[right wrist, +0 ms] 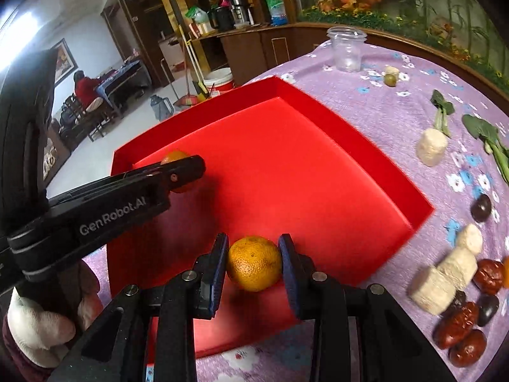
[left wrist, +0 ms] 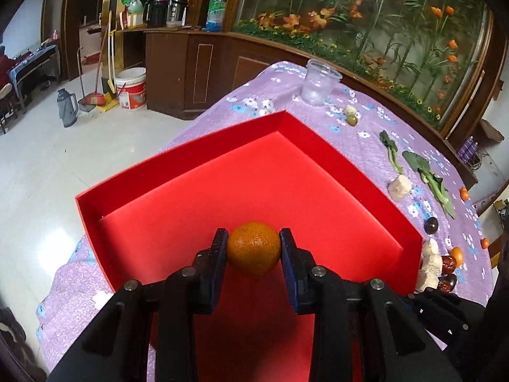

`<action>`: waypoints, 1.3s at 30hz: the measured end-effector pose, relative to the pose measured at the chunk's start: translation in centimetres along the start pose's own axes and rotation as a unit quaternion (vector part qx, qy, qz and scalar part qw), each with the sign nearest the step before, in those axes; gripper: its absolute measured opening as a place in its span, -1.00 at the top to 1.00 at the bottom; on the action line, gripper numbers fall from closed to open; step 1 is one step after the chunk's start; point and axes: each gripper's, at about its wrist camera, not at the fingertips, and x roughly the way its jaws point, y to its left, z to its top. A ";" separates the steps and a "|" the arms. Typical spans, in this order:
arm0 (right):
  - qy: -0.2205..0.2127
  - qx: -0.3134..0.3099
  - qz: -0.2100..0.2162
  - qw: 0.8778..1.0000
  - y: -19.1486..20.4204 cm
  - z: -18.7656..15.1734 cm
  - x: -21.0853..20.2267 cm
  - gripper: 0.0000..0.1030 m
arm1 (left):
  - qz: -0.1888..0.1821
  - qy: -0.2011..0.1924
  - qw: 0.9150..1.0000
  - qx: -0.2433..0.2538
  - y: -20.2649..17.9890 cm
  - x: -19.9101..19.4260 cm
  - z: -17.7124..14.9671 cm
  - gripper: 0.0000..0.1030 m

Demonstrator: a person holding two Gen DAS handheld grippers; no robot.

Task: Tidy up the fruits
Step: 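Carry both oranges over the red tray and open both tools to drop them, then move both tools back toward the fruit pile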

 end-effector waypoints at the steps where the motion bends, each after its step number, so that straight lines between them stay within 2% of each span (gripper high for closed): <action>1: 0.001 -0.004 -0.004 1.000 0.2 0.0 0.2 0.30 | 0.000 0.003 1.000 0.000 0.1 0.2 0.0 0.39; 7: 0.002 -0.026 -0.026 0.999 0.9 -0.1 0.6 0.29 | 0.015 0.007 1.000 0.009 -0.4 0.3 -0.1 0.37; 12: 0.001 -0.027 -0.026 0.999 0.9 -0.1 0.5 0.24 | 0.008 0.009 1.000 0.010 -0.7 0.2 -0.1 0.13; 13: -0.001 -0.027 -0.021 0.999 1.0 -0.1 0.4 0.20 | 0.003 0.007 1.000 0.006 -0.6 0.0 -0.1 0.10; 15: -0.010 -0.023 -0.016 1.000 1.0 0.0 -0.1 -0.08 | -0.001 0.002 1.000 0.000 -0.4 -0.6 0.1 -0.04; 17: -0.029 -0.021 -0.018 0.999 1.2 0.1 -1.1 -0.20 | 0.003 -0.010 1.000 -0.008 -0.2 -1.6 0.2 -0.16; 19: -0.039 -0.020 -0.017 0.999 1.1 0.3 -2.0 -0.21 | 0.004 -0.020 1.000 -0.019 0.2 -2.7 0.4 -0.18; 24: -0.079 0.004 -0.021 0.997 0.0 0.0 -6.2 -0.20 | -0.002 -0.051 0.998 -0.043 0.7 -6.1 0.5 -0.26; 28: -0.106 0.027 -0.040 0.993 -1.7 -1.7 -10.0 -0.22 | -0.017 -0.073 0.996 -0.043 -0.1 -9.2 0.1 -0.30; 31: -0.126 0.049 -0.067 0.989 -3.8 -3.8 -13.5 -0.28 | -0.031 -0.088 0.995 -0.037 -1.1 -11.5 -0.4 -0.34; 36: -0.148 0.081 -0.124 0.978 -7.9 -8.0 -19.3 -0.36 | -0.060 -0.121 0.991 -0.015 -3.1 -15.7 -1.5 -0.59; 39: -0.155 0.099 -0.162 0.969 -10.5 -10.2 -22.0 -0.39 | -0.066 -0.128 0.990 0.003 -4.8 -16.6 -2.2 -0.60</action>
